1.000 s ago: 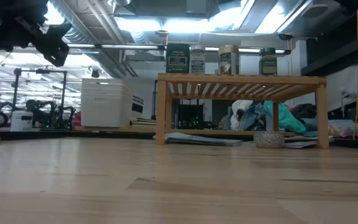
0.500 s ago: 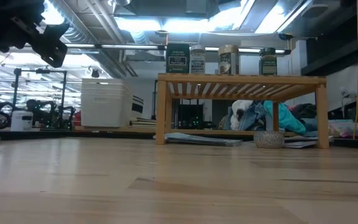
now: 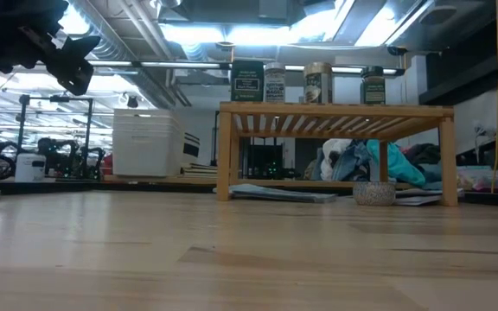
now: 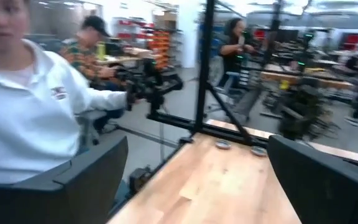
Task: Shelf spices
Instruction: Return to Home Position
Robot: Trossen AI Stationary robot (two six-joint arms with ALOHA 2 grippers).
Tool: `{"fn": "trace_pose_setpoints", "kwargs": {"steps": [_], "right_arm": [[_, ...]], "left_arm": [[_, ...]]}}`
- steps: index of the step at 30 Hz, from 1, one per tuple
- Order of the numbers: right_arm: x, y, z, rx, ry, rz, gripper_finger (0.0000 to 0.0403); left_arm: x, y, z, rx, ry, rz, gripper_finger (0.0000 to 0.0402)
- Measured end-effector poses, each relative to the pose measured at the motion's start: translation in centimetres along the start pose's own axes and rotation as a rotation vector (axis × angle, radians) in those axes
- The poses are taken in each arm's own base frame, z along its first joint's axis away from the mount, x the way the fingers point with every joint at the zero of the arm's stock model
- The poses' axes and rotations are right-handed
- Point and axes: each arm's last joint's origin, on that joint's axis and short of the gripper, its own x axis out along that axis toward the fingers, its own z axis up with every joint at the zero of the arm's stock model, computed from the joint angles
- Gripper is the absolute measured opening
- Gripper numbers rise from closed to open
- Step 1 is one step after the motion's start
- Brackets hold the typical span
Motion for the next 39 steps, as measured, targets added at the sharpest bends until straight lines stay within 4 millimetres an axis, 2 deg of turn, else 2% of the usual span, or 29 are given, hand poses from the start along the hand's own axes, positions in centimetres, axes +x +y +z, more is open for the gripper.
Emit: {"fn": "trace_pose_setpoints", "kwargs": {"steps": [8,12,16,21,27,32,39], "right_arm": [[2.1,1.8,-2.8,0.024,-0.113,0.232,0.0390],[3.3,2.4,-5.0,0.042,-0.084,0.209,0.0390],[4.6,2.6,-6.2,0.045,-0.079,0.150,0.0390],[6.3,1.9,-6.7,0.034,-0.056,0.154,0.0390],[8.2,-0.6,-7.8,0.068,0.016,0.207,0.0390],[7.9,-2.5,-7.6,0.081,-0.006,0.320,0.0390],[5.5,-3.5,-7.6,0.151,0.042,0.369,0.0390]], "left_arm": [[0.0,0.0,0.1,-0.016,-0.020,0.020,0.0225],[0.0,0.1,0.1,-0.014,-0.024,0.036,0.0225],[0.0,0.1,0.1,-0.014,-0.024,0.039,0.0225],[0.0,0.1,0.1,-0.013,-0.024,0.039,0.0225],[0.0,0.1,0.1,-0.013,-0.024,0.039,0.0225],[0.0,0.1,0.1,-0.013,-0.024,0.039,0.0225],[0.0,0.1,0.1,-0.013,-0.023,0.039,0.0225]]}}
